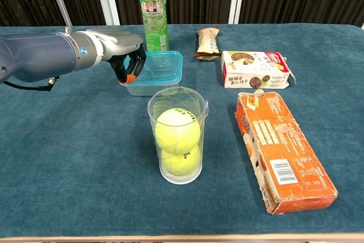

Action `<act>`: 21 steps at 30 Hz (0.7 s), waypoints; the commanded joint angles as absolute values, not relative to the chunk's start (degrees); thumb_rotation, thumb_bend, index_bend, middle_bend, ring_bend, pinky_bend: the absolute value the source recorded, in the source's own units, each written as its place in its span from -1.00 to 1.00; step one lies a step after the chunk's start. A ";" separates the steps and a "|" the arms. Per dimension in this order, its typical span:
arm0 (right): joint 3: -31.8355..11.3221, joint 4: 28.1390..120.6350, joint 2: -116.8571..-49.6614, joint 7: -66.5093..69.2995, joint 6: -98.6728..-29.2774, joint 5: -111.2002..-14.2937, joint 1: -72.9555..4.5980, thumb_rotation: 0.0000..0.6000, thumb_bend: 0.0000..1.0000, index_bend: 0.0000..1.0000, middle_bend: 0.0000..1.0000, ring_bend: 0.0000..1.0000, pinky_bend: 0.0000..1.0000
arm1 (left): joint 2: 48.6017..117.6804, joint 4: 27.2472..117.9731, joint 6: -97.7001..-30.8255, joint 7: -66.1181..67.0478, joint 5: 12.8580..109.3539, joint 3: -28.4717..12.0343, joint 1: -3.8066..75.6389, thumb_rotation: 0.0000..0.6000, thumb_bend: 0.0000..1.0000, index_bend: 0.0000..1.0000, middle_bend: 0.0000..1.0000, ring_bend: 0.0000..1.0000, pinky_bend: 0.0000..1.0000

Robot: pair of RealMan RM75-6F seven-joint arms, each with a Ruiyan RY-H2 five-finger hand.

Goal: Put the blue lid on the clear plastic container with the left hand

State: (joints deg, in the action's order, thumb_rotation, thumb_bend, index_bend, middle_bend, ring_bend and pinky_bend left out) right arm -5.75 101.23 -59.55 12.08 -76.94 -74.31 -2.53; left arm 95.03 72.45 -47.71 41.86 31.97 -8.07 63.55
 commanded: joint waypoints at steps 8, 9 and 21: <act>-5.75 101.38 -59.51 11.98 -77.02 -74.33 -2.50 1.00 -0.42 -0.85 -1.00 -1.00 -1.00 | 95.20 71.82 -47.48 40.94 32.72 -8.04 63.33 1.00 0.00 0.32 0.07 -0.75 -0.90; -5.73 101.36 -59.51 11.94 -77.00 -74.31 -2.50 1.00 -0.42 -0.85 -1.00 -1.00 -1.00 | 95.07 72.03 -47.63 40.71 33.00 -8.24 63.33 1.00 0.00 0.32 0.07 -0.75 -0.90; -5.73 101.40 -59.54 12.00 -77.04 -74.39 -2.49 1.00 -0.42 -0.85 -1.00 -1.00 -1.00 | 91.82 78.68 -50.97 36.91 39.27 -12.87 64.33 1.00 0.03 0.35 0.10 -0.75 -0.91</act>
